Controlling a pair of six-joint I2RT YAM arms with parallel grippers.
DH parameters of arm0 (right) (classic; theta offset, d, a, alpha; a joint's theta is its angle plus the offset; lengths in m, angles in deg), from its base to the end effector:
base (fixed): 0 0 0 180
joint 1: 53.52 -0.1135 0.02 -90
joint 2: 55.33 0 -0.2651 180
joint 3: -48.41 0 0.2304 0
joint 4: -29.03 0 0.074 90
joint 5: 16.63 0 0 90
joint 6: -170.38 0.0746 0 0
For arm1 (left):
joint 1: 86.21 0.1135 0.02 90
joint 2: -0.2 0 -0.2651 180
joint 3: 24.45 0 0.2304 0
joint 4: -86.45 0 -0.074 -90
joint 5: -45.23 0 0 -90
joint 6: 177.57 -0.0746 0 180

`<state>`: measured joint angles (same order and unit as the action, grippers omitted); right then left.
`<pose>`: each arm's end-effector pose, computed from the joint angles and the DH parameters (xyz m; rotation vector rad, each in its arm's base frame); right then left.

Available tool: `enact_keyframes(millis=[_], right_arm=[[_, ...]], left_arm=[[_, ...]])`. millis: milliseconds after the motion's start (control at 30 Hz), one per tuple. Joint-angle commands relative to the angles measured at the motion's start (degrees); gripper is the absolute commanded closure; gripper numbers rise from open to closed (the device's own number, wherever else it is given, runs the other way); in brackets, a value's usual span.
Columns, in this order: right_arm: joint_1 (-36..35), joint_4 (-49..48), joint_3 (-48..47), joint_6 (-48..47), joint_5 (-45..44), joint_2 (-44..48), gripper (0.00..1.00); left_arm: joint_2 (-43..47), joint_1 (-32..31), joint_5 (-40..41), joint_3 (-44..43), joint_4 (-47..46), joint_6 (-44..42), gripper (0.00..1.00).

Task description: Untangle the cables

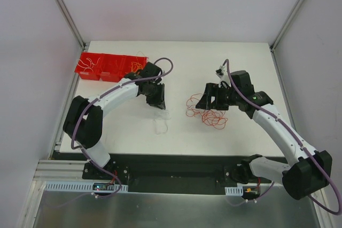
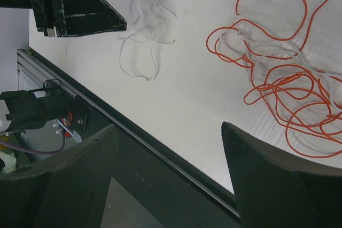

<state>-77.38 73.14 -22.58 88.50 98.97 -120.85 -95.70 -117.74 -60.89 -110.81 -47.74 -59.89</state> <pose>0.2155 0.1305 0.2885 -0.5577 2.2196 0.7982 0.2937 -0.2045 0.2192 0.2065 2.6507 -0.7363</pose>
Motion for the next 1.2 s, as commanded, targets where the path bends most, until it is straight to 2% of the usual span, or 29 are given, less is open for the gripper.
enact_keyframes(millis=[0,167,333,367,400,433,533,700,867,967,1167], right_arm=[[0.39,0.17,-0.7,-0.39,1.29,-0.31,0.2],[0.39,0.08,-0.18,-0.21,1.2,-0.05,0.2],[0.39,0.34,0.0,-0.12,1.11,-0.23,0.2],[0.39,0.34,-0.09,-0.12,1.03,-0.31,0.2],[0.39,0.43,-0.17,-0.03,0.94,-0.4,0.2],[0.48,0.52,-0.26,-0.12,0.85,-0.4,0.2],[0.65,0.87,-0.35,-0.47,0.24,-0.14,0.2],[1.53,1.13,-0.35,-0.82,0.32,-0.31,0.2],[1.88,1.13,-0.09,-0.91,0.94,-0.31,0.2],[2.06,1.13,0.61,-1.17,0.94,0.47,0.2],[3.29,2.18,1.76,-2.32,0.59,2.76,0.2]], left_arm=[[2.91,-1.25,0.38,2.27,0.31,0.09,0.84],[2.82,-2.04,0.65,2.54,0.57,-1.14,0.75],[5.45,-2.13,2.4,2.53,0.83,0.7,0.5],[5.98,-2.13,3.19,2.8,1.18,2.1,0.45],[6.59,-2.05,3.98,3.15,1.88,3.59,0.34],[7.04,-1.87,4.77,3.67,2.67,6.22,0.3],[9.75,-0.38,4.17,6.57,3.38,16.49,0.28],[13.19,2.96,2.68,11.49,3.38,34.25,0.17],[15.3,6.48,-0.14,18.78,2.86,53.49,0.13],[15.22,7.44,-1.8,22.04,0.58,62.12,0.12],[13.99,8.41,-1.98,25.55,-3.82,73.2,0.12]])
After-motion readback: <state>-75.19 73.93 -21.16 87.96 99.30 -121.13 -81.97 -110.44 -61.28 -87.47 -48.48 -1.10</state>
